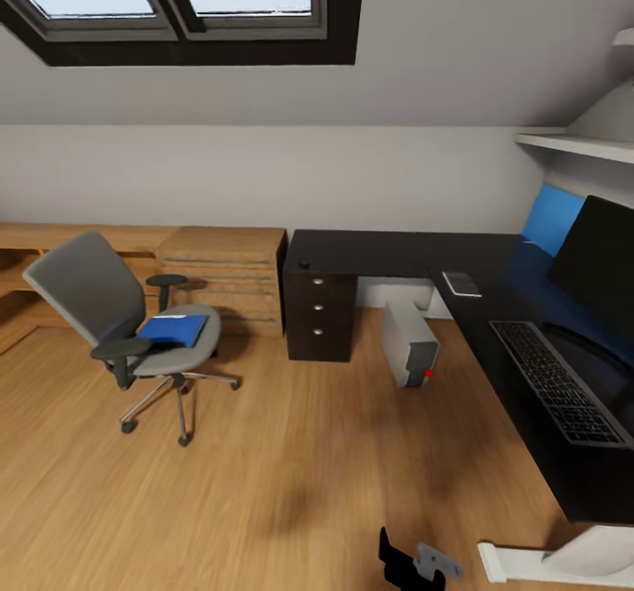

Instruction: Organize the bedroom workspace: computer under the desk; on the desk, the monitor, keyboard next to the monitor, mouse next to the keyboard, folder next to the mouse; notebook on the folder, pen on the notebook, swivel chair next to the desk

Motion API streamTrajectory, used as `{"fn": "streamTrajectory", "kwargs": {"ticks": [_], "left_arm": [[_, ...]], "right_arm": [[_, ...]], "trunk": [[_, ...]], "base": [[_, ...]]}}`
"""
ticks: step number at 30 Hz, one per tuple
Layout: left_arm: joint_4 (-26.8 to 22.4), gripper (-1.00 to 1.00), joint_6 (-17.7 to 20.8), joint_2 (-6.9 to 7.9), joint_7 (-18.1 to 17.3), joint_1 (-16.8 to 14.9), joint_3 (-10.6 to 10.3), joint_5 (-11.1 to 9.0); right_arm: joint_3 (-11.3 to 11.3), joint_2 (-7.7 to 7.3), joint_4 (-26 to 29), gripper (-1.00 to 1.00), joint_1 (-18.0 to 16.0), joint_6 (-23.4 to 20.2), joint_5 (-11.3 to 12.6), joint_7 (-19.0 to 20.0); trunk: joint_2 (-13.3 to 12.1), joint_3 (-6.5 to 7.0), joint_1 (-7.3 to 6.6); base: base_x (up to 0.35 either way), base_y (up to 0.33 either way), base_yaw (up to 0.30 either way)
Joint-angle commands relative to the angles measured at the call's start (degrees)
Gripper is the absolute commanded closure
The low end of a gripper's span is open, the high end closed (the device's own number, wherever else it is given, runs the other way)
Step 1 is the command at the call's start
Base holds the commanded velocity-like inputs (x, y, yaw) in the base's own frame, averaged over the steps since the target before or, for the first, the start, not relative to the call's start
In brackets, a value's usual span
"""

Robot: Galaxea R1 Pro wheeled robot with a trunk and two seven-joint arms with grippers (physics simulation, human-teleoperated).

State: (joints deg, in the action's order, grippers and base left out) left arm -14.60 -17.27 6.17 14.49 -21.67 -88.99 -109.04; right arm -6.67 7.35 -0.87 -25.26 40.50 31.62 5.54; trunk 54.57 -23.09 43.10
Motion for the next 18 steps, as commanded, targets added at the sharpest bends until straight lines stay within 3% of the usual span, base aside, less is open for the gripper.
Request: {"fn": "streamTrajectory", "kwargs": {"ticks": [1,18], "left_arm": [[-0.3,-1.00,-0.3,0.08,0.4,-0.1,-0.5,-0.3],[-0.3,-1.00,-0.3,-0.01,0.4,-0.1,-0.5,-0.3]], "right_arm": [[-0.4,0.05,-0.1,-1.00,-0.1,0.2,0.6,0.4],[-0.4,0.06,-0.1,-1.00,0.0,0.2,0.6,0.4]], "trunk": [[0.0,-0.06,0.04],[0.0,-0.06,0.04]], "base": [[0.296,0.000,-0.018],[0.320,0.000,-0.002]]}}
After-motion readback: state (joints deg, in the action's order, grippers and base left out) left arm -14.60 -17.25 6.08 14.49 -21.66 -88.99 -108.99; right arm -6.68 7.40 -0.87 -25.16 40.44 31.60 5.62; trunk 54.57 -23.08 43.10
